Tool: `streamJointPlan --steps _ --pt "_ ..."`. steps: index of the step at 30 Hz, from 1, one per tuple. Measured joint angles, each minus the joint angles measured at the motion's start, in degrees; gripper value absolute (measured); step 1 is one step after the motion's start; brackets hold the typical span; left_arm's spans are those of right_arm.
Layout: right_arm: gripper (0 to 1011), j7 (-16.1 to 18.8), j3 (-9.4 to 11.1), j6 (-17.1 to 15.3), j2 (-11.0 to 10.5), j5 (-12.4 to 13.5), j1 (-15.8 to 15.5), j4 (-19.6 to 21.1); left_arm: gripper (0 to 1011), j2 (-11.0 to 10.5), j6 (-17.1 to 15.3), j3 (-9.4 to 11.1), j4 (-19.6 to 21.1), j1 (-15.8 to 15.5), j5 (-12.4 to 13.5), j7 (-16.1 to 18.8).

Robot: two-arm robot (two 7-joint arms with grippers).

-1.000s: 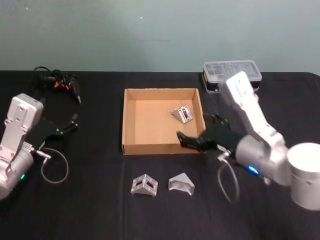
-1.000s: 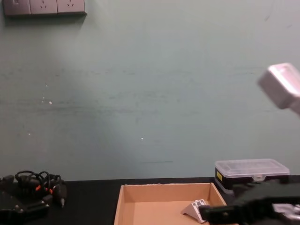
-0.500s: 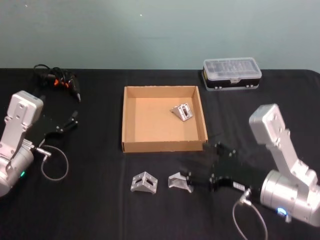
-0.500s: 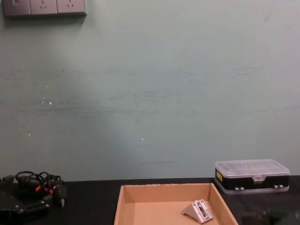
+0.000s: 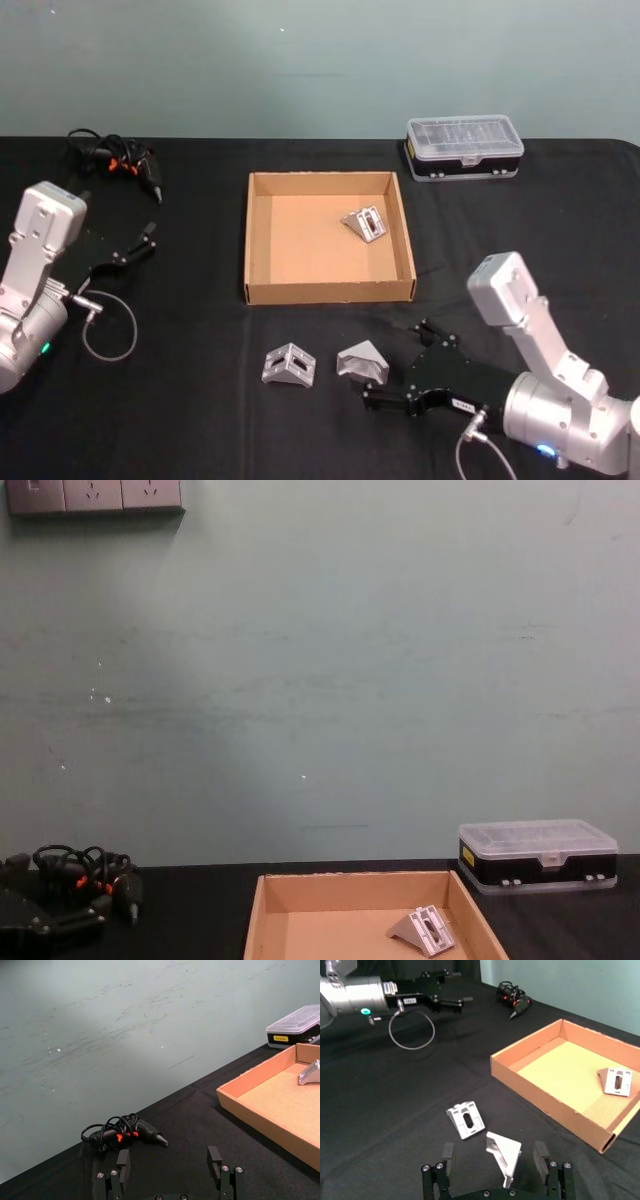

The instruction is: Use one hand to pick up the angle iron from the table and place it into the box.

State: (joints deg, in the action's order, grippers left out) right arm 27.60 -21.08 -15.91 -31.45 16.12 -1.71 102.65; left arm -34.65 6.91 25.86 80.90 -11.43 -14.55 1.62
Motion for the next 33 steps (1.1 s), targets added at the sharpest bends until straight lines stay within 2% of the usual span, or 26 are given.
streamJointPlan --steps 9,18,33 --pt "1000 -1.15 -2.97 1.81 0.99 -1.12 2.18 -3.80 1011 0.00 0.00 0.00 0.00 0.00 0.00 0.00" --pt "1002 -2.21 -3.69 4.04 2.62 -0.95 2.87 -6.85 1011 0.00 0.00 0.01 0.00 0.00 0.00 0.00" --pt "1002 -3.26 -5.01 4.96 4.37 -1.75 3.66 -9.63 1011 0.00 0.00 0.00 0.00 0.00 0.00 0.00"
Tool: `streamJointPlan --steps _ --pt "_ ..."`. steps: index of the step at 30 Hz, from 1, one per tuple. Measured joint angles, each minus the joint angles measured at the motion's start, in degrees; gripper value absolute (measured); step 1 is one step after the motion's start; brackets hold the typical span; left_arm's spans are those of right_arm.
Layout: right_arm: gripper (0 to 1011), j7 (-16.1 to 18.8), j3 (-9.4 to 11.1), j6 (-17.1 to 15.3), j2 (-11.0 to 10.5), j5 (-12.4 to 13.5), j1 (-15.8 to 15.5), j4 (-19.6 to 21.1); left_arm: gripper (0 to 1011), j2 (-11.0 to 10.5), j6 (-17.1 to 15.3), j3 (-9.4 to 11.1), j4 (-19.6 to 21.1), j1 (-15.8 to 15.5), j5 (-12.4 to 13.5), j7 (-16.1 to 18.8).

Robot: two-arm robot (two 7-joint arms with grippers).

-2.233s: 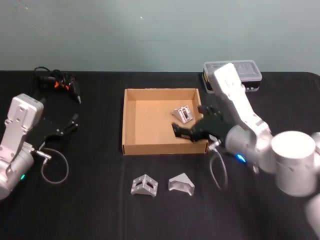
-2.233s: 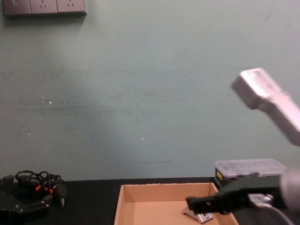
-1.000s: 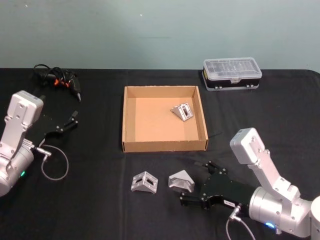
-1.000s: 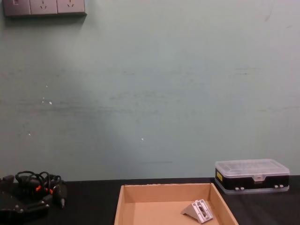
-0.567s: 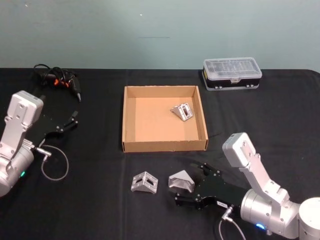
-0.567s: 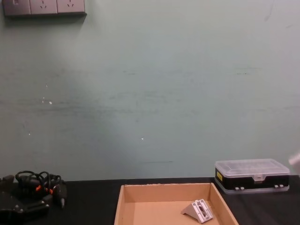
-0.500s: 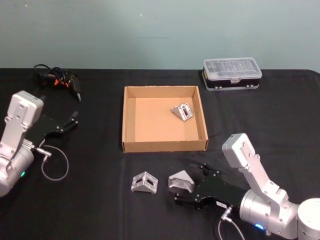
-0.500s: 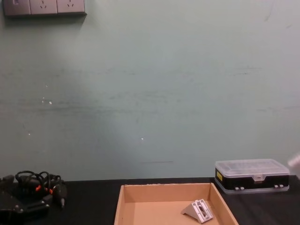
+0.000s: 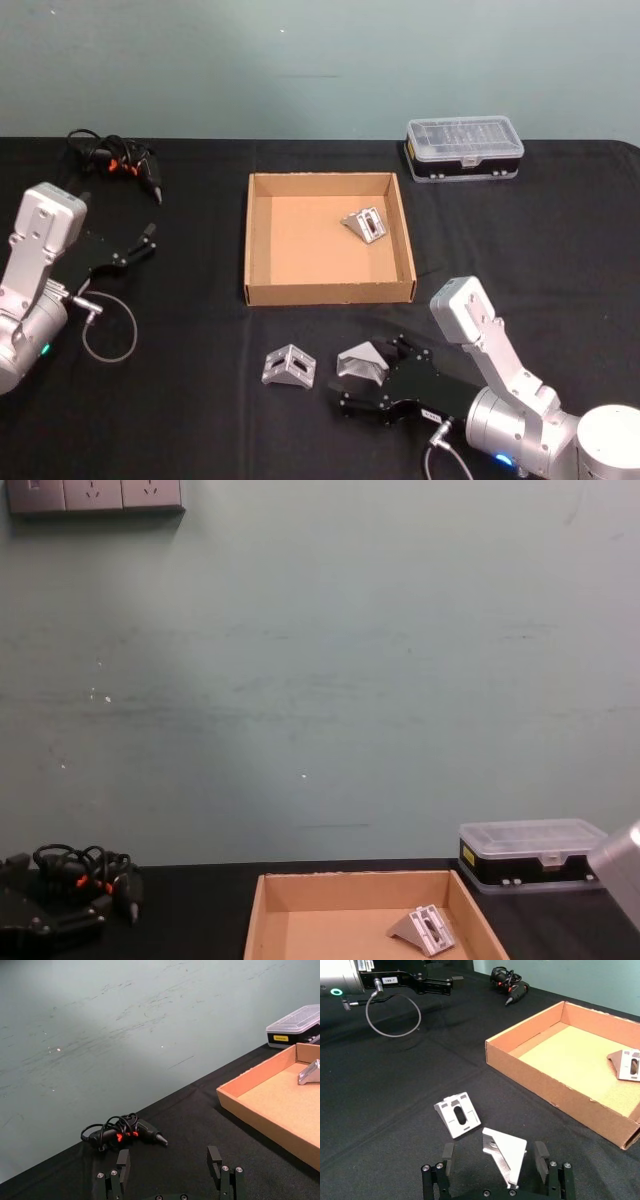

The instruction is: Use one hand to pick up the angle iron from the table and place it into the box.

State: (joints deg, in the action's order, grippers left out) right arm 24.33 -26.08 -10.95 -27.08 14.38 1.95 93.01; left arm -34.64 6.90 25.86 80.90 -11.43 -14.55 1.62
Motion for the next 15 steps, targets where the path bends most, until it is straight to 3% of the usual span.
streamJointPlan --steps 7,15 --pt "998 0.04 0.09 0.00 -0.08 0.04 -0.05 0.07 1012 0.00 0.00 0.00 0.00 0.00 0.00 0.00" --pt "820 0.09 0.18 0.00 -0.13 0.15 -0.09 0.20 1011 0.00 0.00 0.00 0.00 0.00 0.00 0.00"
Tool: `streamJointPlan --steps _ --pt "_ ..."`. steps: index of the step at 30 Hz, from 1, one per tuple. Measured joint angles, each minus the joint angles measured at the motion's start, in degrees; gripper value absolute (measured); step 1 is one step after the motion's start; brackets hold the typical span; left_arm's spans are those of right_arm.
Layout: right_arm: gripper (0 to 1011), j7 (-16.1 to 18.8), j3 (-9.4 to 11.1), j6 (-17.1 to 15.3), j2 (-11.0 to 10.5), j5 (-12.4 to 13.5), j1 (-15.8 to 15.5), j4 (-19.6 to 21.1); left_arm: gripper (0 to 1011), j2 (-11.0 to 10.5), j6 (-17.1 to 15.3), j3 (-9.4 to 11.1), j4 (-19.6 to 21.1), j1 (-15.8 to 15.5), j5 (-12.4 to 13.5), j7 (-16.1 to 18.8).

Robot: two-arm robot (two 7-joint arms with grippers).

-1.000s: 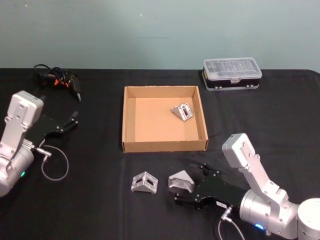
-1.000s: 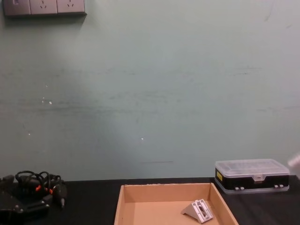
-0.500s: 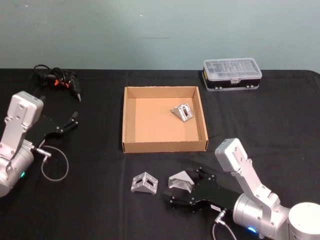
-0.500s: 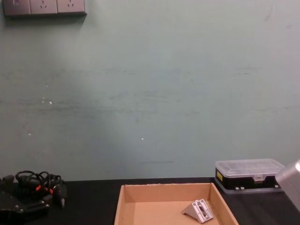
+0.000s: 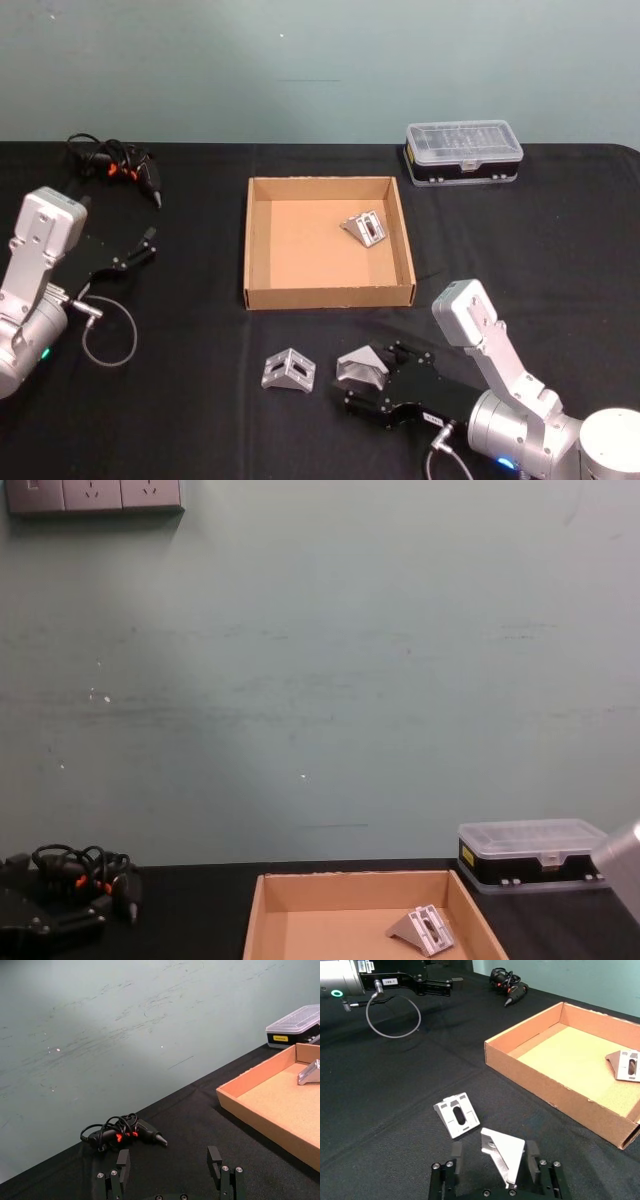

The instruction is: Use one hand to pick up the angle iron from the table and place it into the box.

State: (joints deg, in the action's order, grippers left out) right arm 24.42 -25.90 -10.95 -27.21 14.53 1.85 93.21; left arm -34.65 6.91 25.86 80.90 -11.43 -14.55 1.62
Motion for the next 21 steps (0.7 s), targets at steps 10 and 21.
streamJointPlan --steps 10,21 --pt "537 0.07 0.06 -0.02 -0.04 0.07 -0.05 0.07 1011 0.00 0.00 0.00 0.00 0.00 0.00 0.00" --pt "255 0.16 0.08 -0.05 -0.08 0.14 -0.05 0.12 1011 0.00 0.00 0.00 0.00 0.00 0.01 0.00"
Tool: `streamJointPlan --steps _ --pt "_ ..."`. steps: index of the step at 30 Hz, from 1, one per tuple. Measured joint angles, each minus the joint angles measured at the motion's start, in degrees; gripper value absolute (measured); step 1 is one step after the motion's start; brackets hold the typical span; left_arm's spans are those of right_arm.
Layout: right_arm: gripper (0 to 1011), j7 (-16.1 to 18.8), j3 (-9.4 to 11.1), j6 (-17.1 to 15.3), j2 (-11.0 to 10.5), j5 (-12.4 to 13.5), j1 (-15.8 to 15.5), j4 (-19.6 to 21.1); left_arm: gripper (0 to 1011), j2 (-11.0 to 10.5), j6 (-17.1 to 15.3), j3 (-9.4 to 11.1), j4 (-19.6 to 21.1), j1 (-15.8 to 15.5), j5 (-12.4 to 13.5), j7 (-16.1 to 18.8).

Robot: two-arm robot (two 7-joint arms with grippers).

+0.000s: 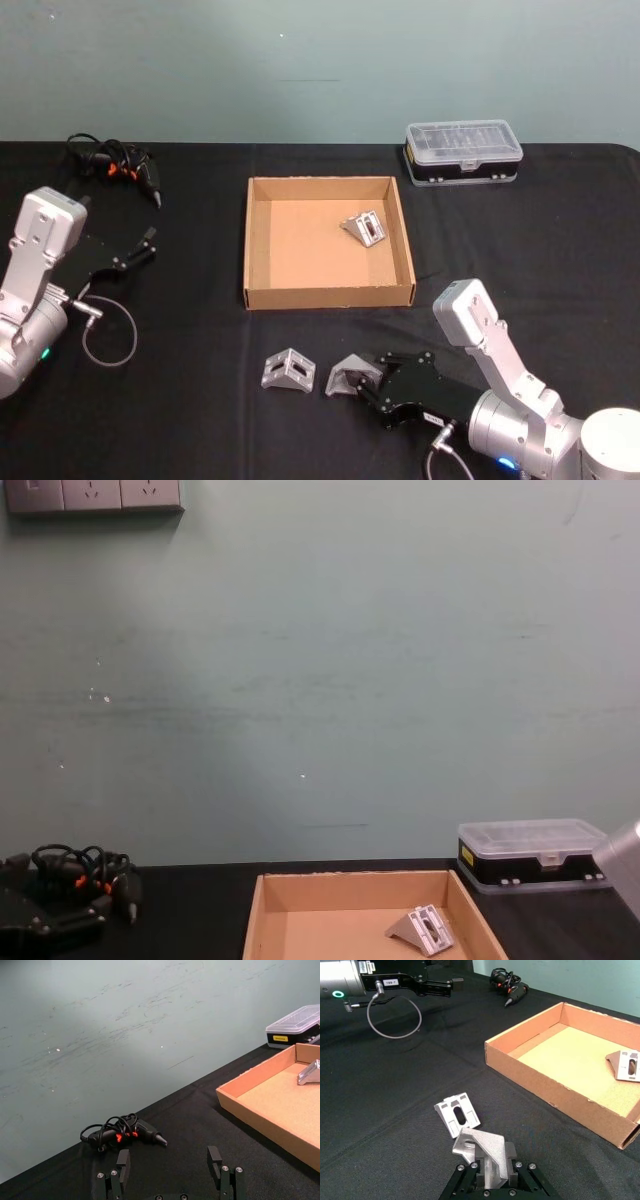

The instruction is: Use one hand to pick up the angle iron from the table and place it into the box.

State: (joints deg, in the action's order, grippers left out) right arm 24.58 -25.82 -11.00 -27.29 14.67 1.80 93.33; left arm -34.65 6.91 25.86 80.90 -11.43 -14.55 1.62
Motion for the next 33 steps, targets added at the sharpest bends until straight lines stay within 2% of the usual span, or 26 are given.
streamJointPlan --steps 6,21,28,33 --pt "139 0.01 0.00 -0.03 0.00 0.00 0.00 0.00 1011 0.00 0.00 0.00 0.00 0.00 0.00 0.00" --pt "137 -1.09 1.50 0.47 -0.88 -1.23 -0.31 3.59 1011 0.00 0.00 0.00 0.00 0.00 0.00 0.00" --pt "137 -2.01 1.63 0.61 -0.95 -4.51 2.44 4.10 1011 0.00 0.00 0.00 0.00 0.00 0.00 0.00" --pt "137 -2.51 1.57 0.91 0.62 -7.42 6.85 1.63 1011 0.00 0.00 0.00 0.00 0.00 0.00 0.00"
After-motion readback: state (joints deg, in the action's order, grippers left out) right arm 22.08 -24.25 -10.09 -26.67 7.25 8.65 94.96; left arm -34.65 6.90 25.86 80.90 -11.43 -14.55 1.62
